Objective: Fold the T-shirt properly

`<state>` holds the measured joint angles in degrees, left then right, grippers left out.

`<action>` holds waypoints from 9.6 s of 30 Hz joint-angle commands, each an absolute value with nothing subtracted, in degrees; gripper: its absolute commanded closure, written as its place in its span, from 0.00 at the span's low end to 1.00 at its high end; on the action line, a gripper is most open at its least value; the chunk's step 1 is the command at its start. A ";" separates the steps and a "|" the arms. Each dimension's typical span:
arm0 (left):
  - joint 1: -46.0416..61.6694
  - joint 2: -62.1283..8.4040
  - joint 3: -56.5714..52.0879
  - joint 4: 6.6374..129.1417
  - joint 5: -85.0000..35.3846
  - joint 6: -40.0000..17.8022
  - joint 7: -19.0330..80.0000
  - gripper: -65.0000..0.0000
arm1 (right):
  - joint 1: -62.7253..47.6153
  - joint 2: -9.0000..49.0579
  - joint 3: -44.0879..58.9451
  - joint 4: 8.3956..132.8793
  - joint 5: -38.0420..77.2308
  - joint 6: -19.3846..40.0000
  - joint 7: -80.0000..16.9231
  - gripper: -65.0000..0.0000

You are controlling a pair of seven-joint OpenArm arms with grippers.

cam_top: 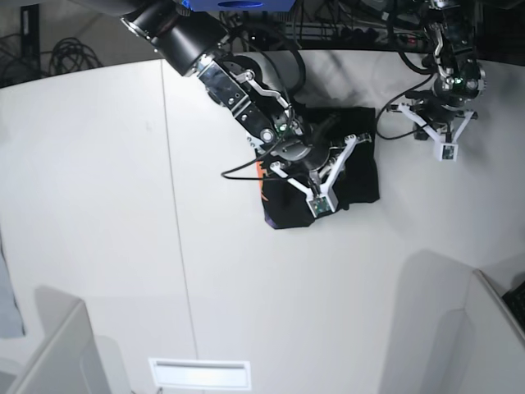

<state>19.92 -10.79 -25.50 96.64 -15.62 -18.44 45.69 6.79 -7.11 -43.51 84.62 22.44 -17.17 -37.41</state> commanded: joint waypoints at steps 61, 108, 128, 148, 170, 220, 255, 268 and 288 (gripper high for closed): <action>24.48 -7.25 -46.20 104.31 -41.71 -36.53 49.01 1.00 | 5.76 10.07 -38.90 109.05 39.08 -17.54 -34.59 1.00; 9.36 -5.05 -25.01 81.27 -34.95 -27.21 53.23 1.00 | -11.38 16.40 -28.35 112.40 39.08 -17.54 -34.42 1.00; -0.66 -23.52 7.69 81.27 -34.86 -27.21 53.23 1.00 | -25.19 11.38 -0.92 112.40 39.60 -17.36 -34.33 1.00; -22.02 -23.25 45.93 81.27 -13.23 -27.74 52.79 1.00 | -32.48 4.35 15.78 112.40 39.34 -17.27 -34.33 1.00; -23.60 -9.45 46.29 81.19 5.49 -40.00 52.62 1.00 | -34.07 1.63 18.51 112.40 39.43 -17.27 -34.33 1.00; -29.05 -9.45 41.98 90.42 4.88 -40.00 53.23 0.22 | -34.15 1.63 17.89 112.22 39.43 -14.11 -34.42 1.00; 43.74 -13.05 -9.36 109.41 0.92 -40.00 9.45 1.00 | -54.64 -0.75 19.74 111.87 11.12 16.13 6.55 1.00; 52.97 -11.47 -10.95 93.05 0.92 -40.00 9.45 1.00 | -58.86 -0.31 20.09 111.87 11.03 16.13 -21.76 1.00; 42.15 -8.84 -10.33 58.15 1.10 -34.42 8.40 1.00 | -48.75 17.19 7.16 76.44 11.03 16.22 -28.70 1.00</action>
<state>41.08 -8.47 -10.31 57.91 1.26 -33.43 8.78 -47.59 16.71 6.79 75.92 11.33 16.34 -28.77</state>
